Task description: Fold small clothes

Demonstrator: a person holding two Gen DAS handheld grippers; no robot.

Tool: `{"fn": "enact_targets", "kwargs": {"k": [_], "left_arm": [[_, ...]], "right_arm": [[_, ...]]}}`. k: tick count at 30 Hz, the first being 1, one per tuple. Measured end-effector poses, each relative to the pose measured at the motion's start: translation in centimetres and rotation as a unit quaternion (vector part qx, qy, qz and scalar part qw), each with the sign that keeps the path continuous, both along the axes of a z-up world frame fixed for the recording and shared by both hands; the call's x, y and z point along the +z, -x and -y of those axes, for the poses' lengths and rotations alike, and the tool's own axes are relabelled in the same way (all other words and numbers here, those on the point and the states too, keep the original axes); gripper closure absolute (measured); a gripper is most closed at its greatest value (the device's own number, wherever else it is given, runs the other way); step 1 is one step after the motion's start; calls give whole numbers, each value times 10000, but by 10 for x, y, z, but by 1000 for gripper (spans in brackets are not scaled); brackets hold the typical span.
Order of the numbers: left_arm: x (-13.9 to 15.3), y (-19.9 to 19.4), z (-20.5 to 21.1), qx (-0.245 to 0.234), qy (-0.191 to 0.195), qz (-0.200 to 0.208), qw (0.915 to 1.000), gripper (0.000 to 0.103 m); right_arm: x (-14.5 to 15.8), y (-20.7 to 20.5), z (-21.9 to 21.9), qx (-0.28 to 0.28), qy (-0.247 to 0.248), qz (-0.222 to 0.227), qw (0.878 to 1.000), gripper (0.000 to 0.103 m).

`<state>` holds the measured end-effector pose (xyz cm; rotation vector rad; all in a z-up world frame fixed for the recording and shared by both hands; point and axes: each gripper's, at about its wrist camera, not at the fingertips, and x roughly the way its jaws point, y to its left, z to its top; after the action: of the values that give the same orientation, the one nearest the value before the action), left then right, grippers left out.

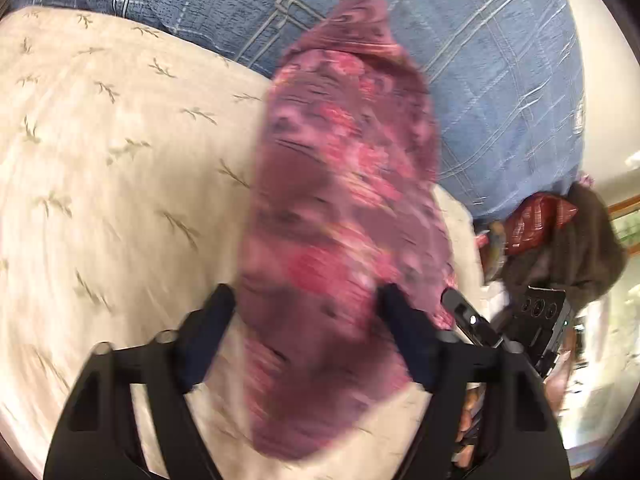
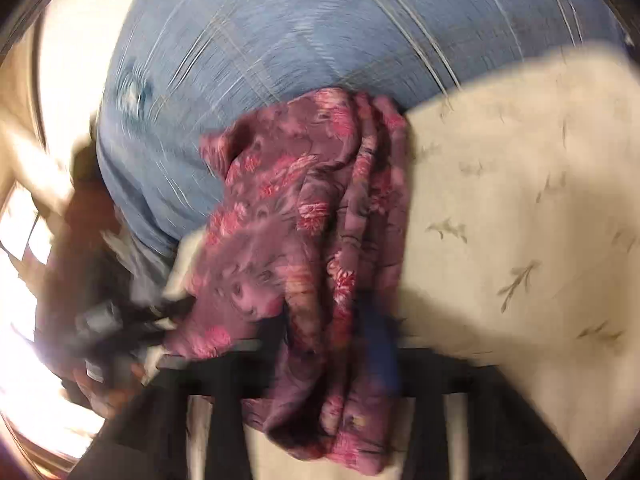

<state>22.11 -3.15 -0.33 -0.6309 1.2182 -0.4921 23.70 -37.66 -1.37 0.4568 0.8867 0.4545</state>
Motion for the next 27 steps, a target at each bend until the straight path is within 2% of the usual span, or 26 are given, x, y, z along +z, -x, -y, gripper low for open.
{"fn": "enact_targets", "kwargs": {"k": [2, 4, 6, 7, 8, 9, 11, 13, 15, 16, 17, 18, 20, 25, 27], "left_arm": [[5, 1, 2, 99, 77, 96, 9999, 38], [2, 9, 6, 143, -228, 159, 9995, 38], [-13, 7, 8, 52, -614, -44, 9981, 40], [-12, 8, 4, 65, -697, 25, 9975, 42], [-6, 12, 2, 69, -785, 131, 9968, 43], [-1, 16, 1, 66, -797, 185, 9966, 44], [11, 24, -6, 96, -681, 381, 9969, 44], [28, 22, -19, 138, -739, 584, 9955, 44], [40, 14, -18, 116, -829, 713, 9939, 39], [42, 8, -13, 146, -870, 730, 9934, 36], [43, -2, -11, 150, -887, 707, 9934, 29], [39, -13, -5, 155, -920, 633, 9936, 28], [31, -28, 7, 101, -993, 511, 9937, 28], [16, -49, 33, 103, -1832, 567, 9814, 28], [10, -50, 38, 72, -1808, 543, 9820, 28]], "right_arm": [[25, 16, 17, -152, -146, 423, 9989, 97], [25, 19, 27, -328, -104, 503, 9981, 97], [0, 10, 30, -444, 146, 22, 9989, 97], [-16, 5, 26, -387, 453, -278, 9978, 98], [-23, 4, 23, -358, 584, -365, 9970, 98], [-21, 10, 28, -464, 585, -316, 9967, 93], [-9, 23, 42, -536, 35, -179, 9984, 91], [1, 31, 54, -667, -276, -63, 9974, 88], [9, 31, 61, -764, -351, -34, 9965, 71], [11, 21, 54, -786, -358, -44, 9963, 66], [11, 18, 53, -812, -355, -66, 9960, 58], [8, 13, 50, -818, -337, -114, 9960, 55], [2, 3, 44, -817, -274, -247, 9960, 55], [-18, -13, 23, -701, -205, -540, 9959, 55], [-20, -10, 22, -674, -189, -407, 9967, 54]]}}
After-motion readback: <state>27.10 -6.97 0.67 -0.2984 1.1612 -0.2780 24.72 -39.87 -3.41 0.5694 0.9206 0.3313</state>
